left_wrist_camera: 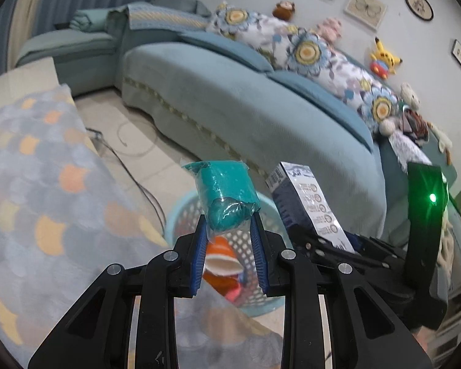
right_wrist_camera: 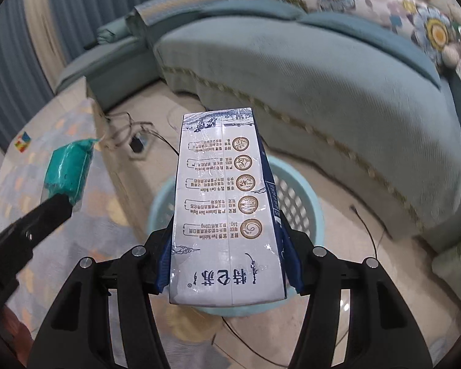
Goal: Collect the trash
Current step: 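Carry the teal packet and milk box to the basket and open both tools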
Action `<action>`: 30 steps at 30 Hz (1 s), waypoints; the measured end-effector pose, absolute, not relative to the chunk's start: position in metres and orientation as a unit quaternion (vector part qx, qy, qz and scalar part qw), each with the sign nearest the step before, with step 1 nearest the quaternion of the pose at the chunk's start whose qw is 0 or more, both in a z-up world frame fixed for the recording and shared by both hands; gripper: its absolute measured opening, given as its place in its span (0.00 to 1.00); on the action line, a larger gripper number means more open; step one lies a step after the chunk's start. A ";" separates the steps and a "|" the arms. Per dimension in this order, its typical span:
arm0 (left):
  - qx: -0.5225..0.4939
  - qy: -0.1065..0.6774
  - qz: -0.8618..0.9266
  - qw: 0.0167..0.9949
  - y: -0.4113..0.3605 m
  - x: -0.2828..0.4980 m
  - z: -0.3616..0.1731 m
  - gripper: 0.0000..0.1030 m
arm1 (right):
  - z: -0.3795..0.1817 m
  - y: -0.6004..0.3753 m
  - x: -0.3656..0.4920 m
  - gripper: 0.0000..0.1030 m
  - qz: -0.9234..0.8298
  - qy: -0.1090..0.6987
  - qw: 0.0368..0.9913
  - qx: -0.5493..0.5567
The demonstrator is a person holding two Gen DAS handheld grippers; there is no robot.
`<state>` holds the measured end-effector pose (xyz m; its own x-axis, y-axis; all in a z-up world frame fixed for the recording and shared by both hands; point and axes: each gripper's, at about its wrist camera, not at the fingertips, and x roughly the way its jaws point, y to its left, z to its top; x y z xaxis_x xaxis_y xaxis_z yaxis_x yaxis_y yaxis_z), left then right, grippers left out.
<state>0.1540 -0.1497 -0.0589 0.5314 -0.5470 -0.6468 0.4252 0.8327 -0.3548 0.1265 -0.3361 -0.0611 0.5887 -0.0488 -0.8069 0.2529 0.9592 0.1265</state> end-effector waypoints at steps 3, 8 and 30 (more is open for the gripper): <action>-0.064 0.415 -0.286 0.861 -0.160 0.158 -0.076 0.25 | -0.079 -0.344 0.130 0.53 -0.089 0.461 0.874 0.127; -0.052 0.418 -0.299 0.856 -0.172 0.164 -0.083 0.26 | -0.097 -0.349 0.133 0.54 -0.089 0.472 0.865 0.145; -0.069 0.406 -0.244 0.878 -0.135 0.153 -0.070 0.54 | -0.079 -0.350 0.112 0.58 -0.074 0.453 0.873 0.164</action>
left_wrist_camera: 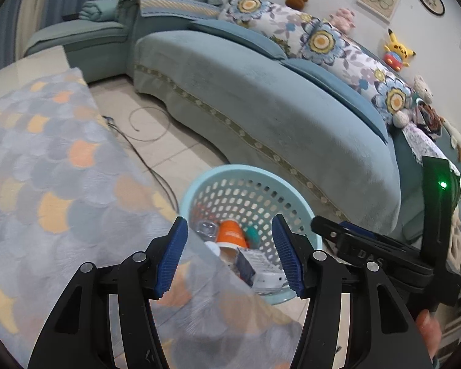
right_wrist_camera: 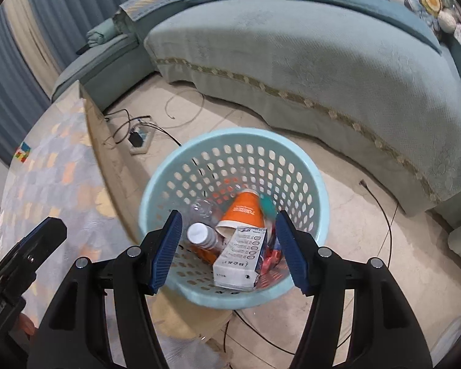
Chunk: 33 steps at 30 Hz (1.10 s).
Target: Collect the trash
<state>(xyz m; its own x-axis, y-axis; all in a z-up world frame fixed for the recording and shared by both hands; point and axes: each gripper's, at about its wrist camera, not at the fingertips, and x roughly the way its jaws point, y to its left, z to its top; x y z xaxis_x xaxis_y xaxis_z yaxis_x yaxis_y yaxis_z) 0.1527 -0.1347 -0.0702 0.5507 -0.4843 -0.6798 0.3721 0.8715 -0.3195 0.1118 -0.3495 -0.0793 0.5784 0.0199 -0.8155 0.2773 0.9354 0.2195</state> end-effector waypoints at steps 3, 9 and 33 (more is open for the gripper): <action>-0.068 0.390 -0.228 0.890 -0.123 0.138 -0.057 0.54 | -0.059 -0.340 0.097 0.58 -0.073 0.429 0.888 0.147; -0.063 0.352 -0.175 0.917 -0.089 0.102 -0.033 0.63 | -0.031 -0.315 0.065 0.60 -0.070 0.382 0.912 0.132; -0.018 0.197 -0.079 0.977 -0.045 -0.003 0.014 0.81 | 0.010 -0.237 -0.037 0.70 -0.156 0.216 0.963 0.037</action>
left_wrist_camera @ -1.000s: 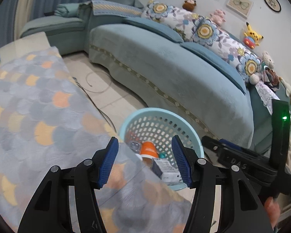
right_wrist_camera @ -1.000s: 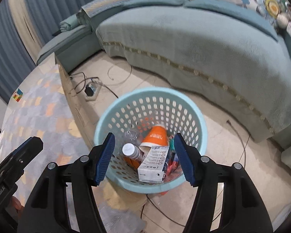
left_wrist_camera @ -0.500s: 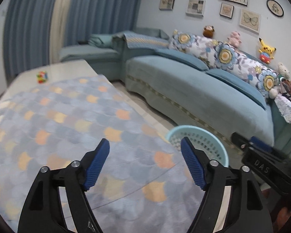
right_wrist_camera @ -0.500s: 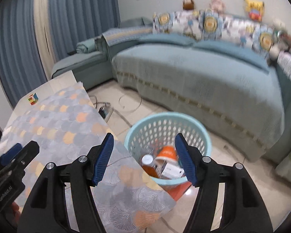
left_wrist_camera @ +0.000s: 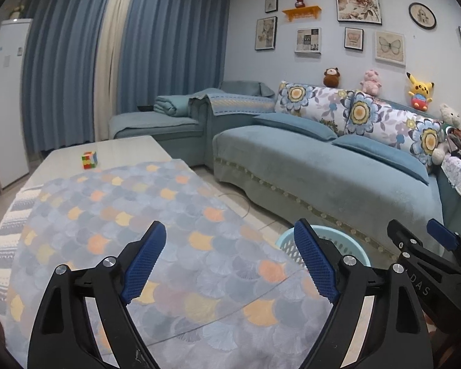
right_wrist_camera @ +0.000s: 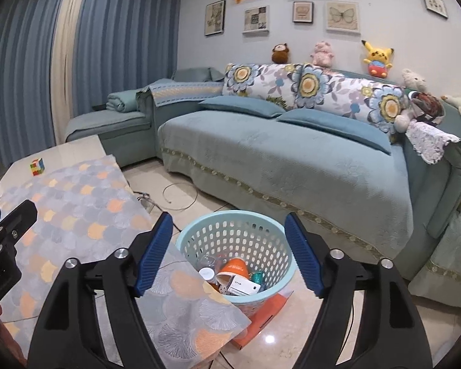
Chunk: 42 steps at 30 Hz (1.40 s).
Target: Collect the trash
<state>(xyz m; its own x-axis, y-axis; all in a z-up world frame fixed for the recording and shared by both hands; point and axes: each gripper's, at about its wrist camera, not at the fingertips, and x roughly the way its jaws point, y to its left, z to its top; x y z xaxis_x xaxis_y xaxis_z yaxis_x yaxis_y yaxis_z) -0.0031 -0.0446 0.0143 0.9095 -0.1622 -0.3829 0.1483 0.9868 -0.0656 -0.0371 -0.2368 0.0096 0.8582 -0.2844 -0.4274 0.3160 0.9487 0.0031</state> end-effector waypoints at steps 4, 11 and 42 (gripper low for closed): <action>-0.006 0.195 -0.070 0.978 -0.046 -0.008 0.015 0.83 | 0.011 -0.232 -0.045 0.72 -0.166 0.201 0.964 0.043; -0.003 0.197 -0.058 0.979 -0.041 -0.011 0.013 0.85 | 0.014 -0.222 -0.049 0.76 -0.163 0.187 0.968 0.032; 0.001 0.258 -0.061 0.964 -0.050 0.004 -0.007 0.90 | -0.019 -0.237 -0.026 0.82 -0.152 0.252 0.955 0.046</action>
<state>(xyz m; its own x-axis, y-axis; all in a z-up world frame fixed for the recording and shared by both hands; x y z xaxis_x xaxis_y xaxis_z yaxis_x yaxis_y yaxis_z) 0.0041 -0.0502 -0.0069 0.8595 -0.1161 -0.4978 0.1173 0.9927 -0.0289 -0.0264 -0.2373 -0.0186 0.8264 -0.2674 -0.4955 0.3138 0.9494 0.0112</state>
